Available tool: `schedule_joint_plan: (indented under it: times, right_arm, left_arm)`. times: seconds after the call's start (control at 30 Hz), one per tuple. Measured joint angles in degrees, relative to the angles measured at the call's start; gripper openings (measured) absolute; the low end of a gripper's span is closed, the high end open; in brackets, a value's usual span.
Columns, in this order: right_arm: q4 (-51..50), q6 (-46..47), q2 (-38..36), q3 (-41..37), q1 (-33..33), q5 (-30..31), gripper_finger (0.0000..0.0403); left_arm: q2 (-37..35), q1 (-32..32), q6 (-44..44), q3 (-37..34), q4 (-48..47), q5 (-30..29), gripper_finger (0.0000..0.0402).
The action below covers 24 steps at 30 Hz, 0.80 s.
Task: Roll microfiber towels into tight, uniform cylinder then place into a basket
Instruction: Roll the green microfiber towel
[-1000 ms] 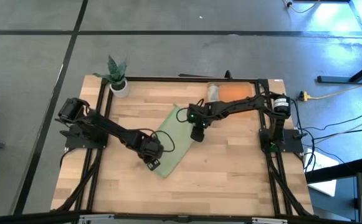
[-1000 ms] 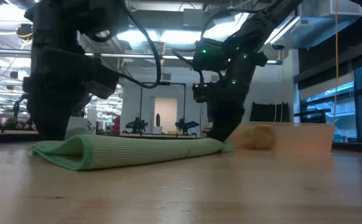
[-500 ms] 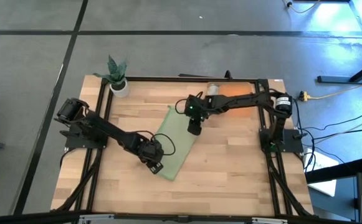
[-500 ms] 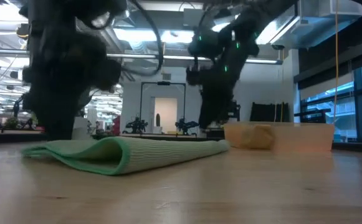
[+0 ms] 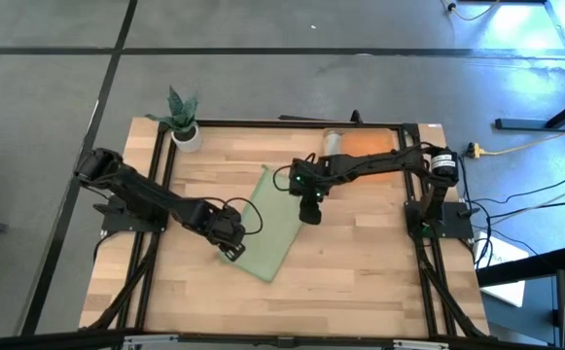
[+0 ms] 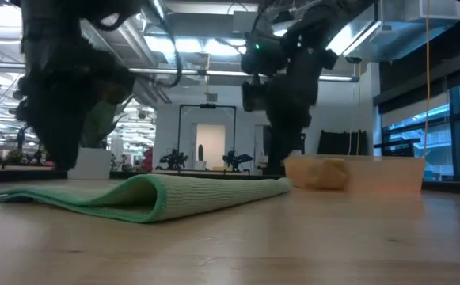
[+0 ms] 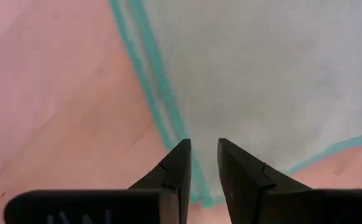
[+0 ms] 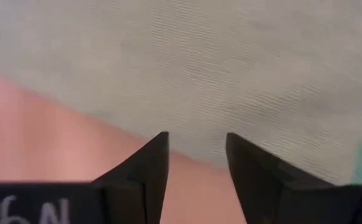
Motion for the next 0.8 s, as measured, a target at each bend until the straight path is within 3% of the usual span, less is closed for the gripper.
schedule_joint_plan:
  times: [0.1,0.27,0.47,0.8]
  right_arm:
    - [1.55,1.66,0.03,-2.72,0.41,4.96,0.0161]
    - [4.04,1.81,0.03,-5.66,0.42,6.02,0.0161]
    - [12.92,1.85,0.03,-9.09,-0.79,14.01,0.0161]
    - [21.55,1.71,0.03,-10.08,-4.47,14.31,0.0161]
  left_arm:
    - [1.46,-0.62,-1.29,-1.34,1.67,0.39,0.0071]
    - [3.20,-0.71,-1.87,-2.75,3.21,0.97,0.0071]
    - [3.79,-1.12,-1.97,-4.88,9.47,0.88,0.0071]
    - [4.19,-3.53,-2.03,-5.18,17.83,-1.84,0.0071]
